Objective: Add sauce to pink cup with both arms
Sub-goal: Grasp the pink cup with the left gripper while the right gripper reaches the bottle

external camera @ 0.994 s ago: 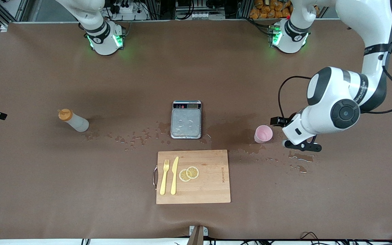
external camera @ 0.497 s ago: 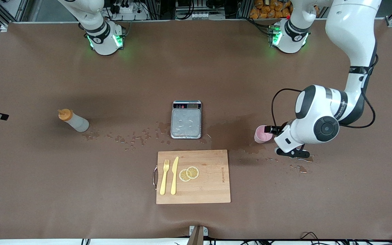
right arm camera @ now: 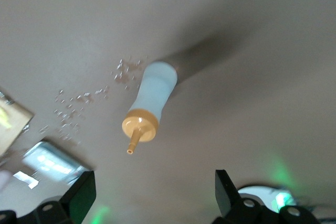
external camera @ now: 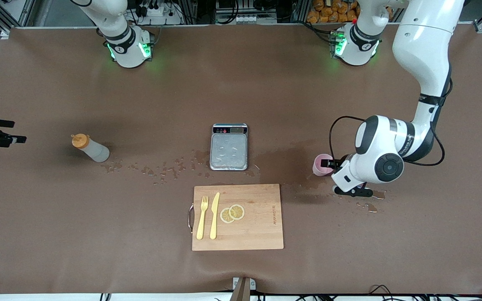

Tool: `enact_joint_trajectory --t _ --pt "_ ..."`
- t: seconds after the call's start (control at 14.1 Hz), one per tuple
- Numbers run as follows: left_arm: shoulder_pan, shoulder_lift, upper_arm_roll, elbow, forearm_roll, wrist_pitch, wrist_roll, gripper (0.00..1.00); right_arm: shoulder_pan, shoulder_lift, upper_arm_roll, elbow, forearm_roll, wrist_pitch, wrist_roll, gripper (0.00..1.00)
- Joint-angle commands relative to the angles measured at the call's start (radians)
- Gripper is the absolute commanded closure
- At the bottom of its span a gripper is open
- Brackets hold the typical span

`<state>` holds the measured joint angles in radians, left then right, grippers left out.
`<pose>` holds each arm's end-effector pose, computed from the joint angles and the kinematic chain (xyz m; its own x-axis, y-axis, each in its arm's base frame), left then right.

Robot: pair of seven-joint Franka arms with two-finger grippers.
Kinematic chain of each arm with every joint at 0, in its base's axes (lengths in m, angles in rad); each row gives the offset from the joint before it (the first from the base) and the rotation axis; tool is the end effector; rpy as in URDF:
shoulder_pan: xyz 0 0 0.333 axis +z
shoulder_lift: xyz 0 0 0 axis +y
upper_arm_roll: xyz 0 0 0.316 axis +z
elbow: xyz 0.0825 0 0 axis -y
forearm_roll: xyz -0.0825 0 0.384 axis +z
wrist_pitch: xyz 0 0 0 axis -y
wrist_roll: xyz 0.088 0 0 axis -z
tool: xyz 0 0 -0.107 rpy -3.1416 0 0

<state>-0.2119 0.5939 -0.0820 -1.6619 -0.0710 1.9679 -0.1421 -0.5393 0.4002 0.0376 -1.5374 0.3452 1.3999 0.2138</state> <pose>0.6214 -0.1877 0.2435 0.9488 -0.1114 -0.2956 -0.0981 -0.9934 0.0594 0.5536 -0.2604 0.4016 0.6500 -0.5135 -0.5602 -0.7130 -0.6672 -0.2157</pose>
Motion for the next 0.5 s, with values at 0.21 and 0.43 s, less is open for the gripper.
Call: enact_joint_trajectory --t 0.21,0.43 --pt "-0.024 0.026 0.002 -0.001 -0.010 0.012 -0.045 0.50 -0.122 0.175 0.016 0.066 0.153 -0.052 0.192 0.00" --pt "-0.026 0.029 0.002 -0.003 -0.009 0.011 -0.060 1.00 -0.130 0.238 0.016 0.065 0.173 -0.053 0.249 0.00"
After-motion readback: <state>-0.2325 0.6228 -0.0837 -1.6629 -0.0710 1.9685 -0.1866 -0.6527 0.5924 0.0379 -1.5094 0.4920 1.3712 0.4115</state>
